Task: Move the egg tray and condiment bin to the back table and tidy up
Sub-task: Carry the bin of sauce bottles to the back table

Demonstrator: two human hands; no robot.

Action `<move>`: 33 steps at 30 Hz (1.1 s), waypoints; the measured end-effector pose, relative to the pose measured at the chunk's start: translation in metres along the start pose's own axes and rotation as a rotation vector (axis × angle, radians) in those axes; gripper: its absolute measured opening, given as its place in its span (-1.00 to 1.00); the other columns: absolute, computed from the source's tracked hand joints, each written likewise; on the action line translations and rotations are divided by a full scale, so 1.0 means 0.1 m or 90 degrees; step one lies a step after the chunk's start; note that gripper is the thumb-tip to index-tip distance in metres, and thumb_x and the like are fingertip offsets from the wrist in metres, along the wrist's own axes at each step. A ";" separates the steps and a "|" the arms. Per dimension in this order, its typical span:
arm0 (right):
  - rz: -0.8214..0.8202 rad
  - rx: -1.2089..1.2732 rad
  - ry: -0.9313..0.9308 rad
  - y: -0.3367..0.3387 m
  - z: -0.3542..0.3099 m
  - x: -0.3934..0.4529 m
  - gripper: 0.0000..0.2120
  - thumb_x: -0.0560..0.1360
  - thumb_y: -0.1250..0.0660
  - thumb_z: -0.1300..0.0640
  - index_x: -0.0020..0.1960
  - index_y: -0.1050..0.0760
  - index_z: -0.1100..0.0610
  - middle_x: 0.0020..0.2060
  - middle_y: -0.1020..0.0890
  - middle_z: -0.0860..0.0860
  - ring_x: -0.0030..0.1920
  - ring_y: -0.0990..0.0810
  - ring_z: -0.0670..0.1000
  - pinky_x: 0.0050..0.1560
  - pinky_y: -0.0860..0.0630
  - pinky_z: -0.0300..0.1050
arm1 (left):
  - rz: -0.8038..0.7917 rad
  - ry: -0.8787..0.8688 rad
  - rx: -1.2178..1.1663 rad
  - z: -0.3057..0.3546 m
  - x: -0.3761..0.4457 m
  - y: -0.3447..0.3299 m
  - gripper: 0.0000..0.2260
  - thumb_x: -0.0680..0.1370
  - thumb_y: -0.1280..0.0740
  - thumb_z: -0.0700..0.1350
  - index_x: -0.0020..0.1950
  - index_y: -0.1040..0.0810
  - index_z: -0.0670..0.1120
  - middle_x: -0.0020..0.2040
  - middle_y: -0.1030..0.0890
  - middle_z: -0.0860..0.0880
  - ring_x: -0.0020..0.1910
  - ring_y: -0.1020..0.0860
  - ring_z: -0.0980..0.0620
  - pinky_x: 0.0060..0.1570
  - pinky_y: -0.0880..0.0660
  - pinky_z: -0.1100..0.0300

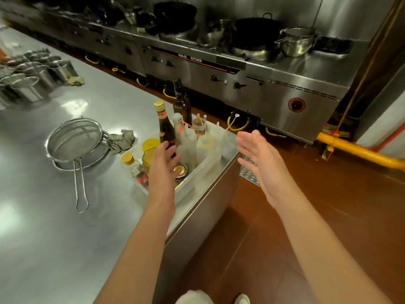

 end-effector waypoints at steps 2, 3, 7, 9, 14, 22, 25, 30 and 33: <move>-0.022 0.008 0.006 -0.07 -0.05 0.19 -0.52 0.62 -0.05 -0.23 0.41 -0.43 -0.04 0.31 -0.55 -0.15 0.28 -0.51 -0.18 0.37 -0.42 -0.07 | 0.044 0.007 -0.012 0.01 0.08 0.08 -0.61 0.64 -0.10 0.18 0.38 -0.45 0.05 0.25 -0.60 0.06 0.18 -0.60 0.10 0.22 -0.50 0.04; -0.035 0.013 0.011 -0.12 -0.08 0.29 -0.53 0.62 -0.07 -0.22 0.40 -0.45 -0.03 0.28 -0.57 -0.15 0.27 -0.52 -0.18 0.36 -0.43 -0.07 | 0.060 0.008 -0.013 0.02 0.13 0.11 -0.62 0.64 -0.09 0.17 0.36 -0.47 0.06 0.25 -0.60 0.05 0.18 -0.61 0.09 0.18 -0.51 0.06; -0.064 0.011 0.012 -0.29 -0.18 0.74 -0.60 0.62 -0.13 -0.19 0.32 -0.51 -0.03 0.18 -0.64 -0.14 0.23 -0.57 -0.14 0.33 -0.47 0.00 | 0.104 -0.009 -0.030 0.12 0.42 0.11 -0.70 0.64 -0.10 0.15 0.22 -0.53 0.10 0.20 -0.63 0.05 0.12 -0.63 0.10 0.09 -0.53 0.12; -0.069 0.003 0.019 -0.35 -0.23 0.97 -0.64 0.63 -0.16 -0.17 0.28 -0.53 -0.04 0.13 -0.67 -0.14 0.19 -0.60 -0.14 0.30 -0.50 0.01 | 0.120 -0.034 -0.027 0.19 0.59 0.11 -0.71 0.65 -0.08 0.16 0.19 -0.53 0.12 0.17 -0.64 0.08 0.11 -0.64 0.12 0.12 -0.52 0.09; -0.086 -0.033 0.038 -0.37 -0.38 1.41 -0.77 0.64 -0.20 -0.06 0.21 -0.55 -0.07 0.13 -0.67 -0.10 0.18 -0.61 -0.10 0.29 -0.52 0.03 | 0.148 -0.054 -0.057 0.29 0.96 0.06 -0.69 0.64 -0.09 0.18 0.19 -0.53 0.10 0.18 -0.63 0.07 0.05 -0.66 0.15 -0.05 -0.53 0.18; -0.131 -0.095 0.043 -0.38 -0.50 2.11 -0.81 0.61 -0.23 0.02 0.13 -0.59 -0.05 0.09 -0.67 -0.06 0.13 -0.63 -0.07 0.22 -0.55 -0.02 | 0.174 -0.066 0.000 0.35 1.31 -0.03 -0.60 0.66 -0.06 0.17 0.30 -0.51 -0.02 0.09 -0.70 0.00 0.02 -0.68 0.01 -0.09 -0.58 0.12; -0.167 -0.122 0.032 -0.43 -0.44 2.46 -0.82 0.59 -0.27 0.02 0.13 -0.59 -0.05 0.08 -0.67 -0.06 0.12 -0.62 -0.07 0.18 -0.55 -0.04 | 0.245 -0.066 -0.005 0.37 1.35 0.02 -0.62 0.67 -0.06 0.10 0.28 -0.51 -0.07 0.04 -0.70 -0.10 -0.12 -0.70 -0.05 -0.24 -0.61 0.14; -0.250 -0.207 -0.008 -0.56 -0.23 3.06 -0.79 0.57 -0.31 0.03 0.18 -0.60 0.00 0.01 -0.68 -0.06 0.03 -0.64 -0.07 0.10 -0.58 -0.07 | 0.412 -0.099 -0.025 0.39 1.17 0.30 -0.71 0.66 -0.10 -0.02 0.13 -0.59 -0.06 -0.12 -0.72 -0.11 -0.30 -0.66 -0.03 -0.41 -0.54 0.21; -0.283 -0.234 -0.027 -0.64 -0.08 3.27 -0.81 0.59 -0.30 0.03 0.15 -0.59 0.01 0.01 -0.66 -0.07 0.03 -0.62 -0.08 0.05 -0.56 -0.11 | 0.490 -0.100 -0.005 0.28 1.01 0.44 -0.75 0.62 -0.15 -0.06 0.07 -0.62 -0.06 -0.12 -0.72 -0.10 -0.26 -0.66 -0.02 -0.38 -0.55 0.20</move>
Point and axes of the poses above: each hand's wrist, its own x-axis towards the middle knuckle, its own y-axis out of the back of the hand, z = x × y, the point moved 8 cm from there along x, towards the middle knuckle
